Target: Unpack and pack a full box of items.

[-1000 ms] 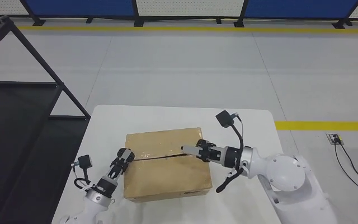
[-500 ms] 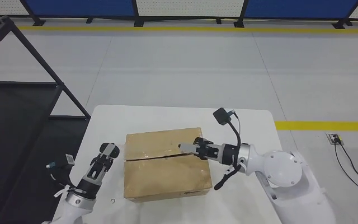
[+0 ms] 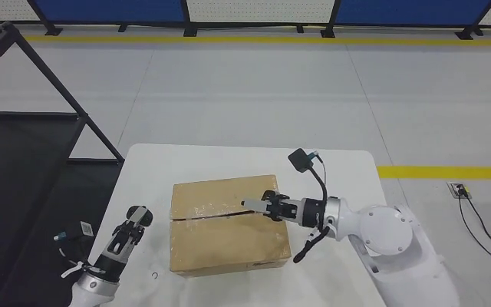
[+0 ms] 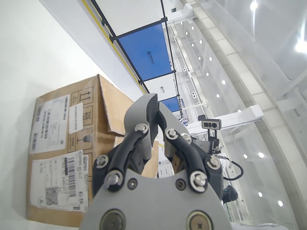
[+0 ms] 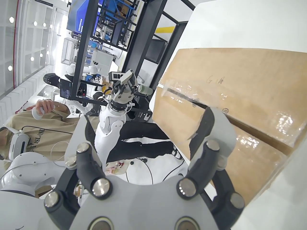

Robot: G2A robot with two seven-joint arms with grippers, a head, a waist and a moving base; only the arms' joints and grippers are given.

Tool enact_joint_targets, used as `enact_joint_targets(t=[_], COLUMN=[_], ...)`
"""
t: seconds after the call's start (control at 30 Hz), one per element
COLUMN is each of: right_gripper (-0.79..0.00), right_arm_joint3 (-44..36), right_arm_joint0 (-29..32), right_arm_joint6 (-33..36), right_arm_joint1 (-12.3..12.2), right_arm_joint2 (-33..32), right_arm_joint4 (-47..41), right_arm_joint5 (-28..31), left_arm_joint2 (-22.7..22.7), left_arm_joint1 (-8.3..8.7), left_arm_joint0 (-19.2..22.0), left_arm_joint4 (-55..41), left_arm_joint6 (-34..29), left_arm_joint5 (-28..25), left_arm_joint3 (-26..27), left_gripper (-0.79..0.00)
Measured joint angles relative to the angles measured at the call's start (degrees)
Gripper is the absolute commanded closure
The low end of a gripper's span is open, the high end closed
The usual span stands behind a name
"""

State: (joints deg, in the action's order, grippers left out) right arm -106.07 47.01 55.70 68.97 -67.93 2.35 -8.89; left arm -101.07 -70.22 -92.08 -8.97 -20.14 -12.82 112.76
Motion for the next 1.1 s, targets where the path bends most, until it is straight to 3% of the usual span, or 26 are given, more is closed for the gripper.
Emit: enact_joint_targets(t=[0.37, 1.1], right_gripper=[-0.785, -0.785], right_arm_joint3=[-1.1, 3.08], right_arm_joint0=[-1.52, -12.58], right_arm_joint6=[-6.29, -15.94], right_arm_joint1=[1.01, 4.85], right_arm_joint2=[1.9, 12.0], right_arm_joint4=[-9.73, -20.77], right_arm_joint5=[6.74, 11.7], left_arm_joint2=[2.86, 3.55], left_arm_joint1=[-0.22, -0.76], left_arm_joint0=[0.4, -0.19], left_arm_joint4=[-1.04, -7.36], left_arm_joint6=[0.53, 4.55], left_arm_joint5=[-1.7, -7.21], left_arm_joint3=[-1.16, -3.79], left_gripper=[0.0, 0.0])
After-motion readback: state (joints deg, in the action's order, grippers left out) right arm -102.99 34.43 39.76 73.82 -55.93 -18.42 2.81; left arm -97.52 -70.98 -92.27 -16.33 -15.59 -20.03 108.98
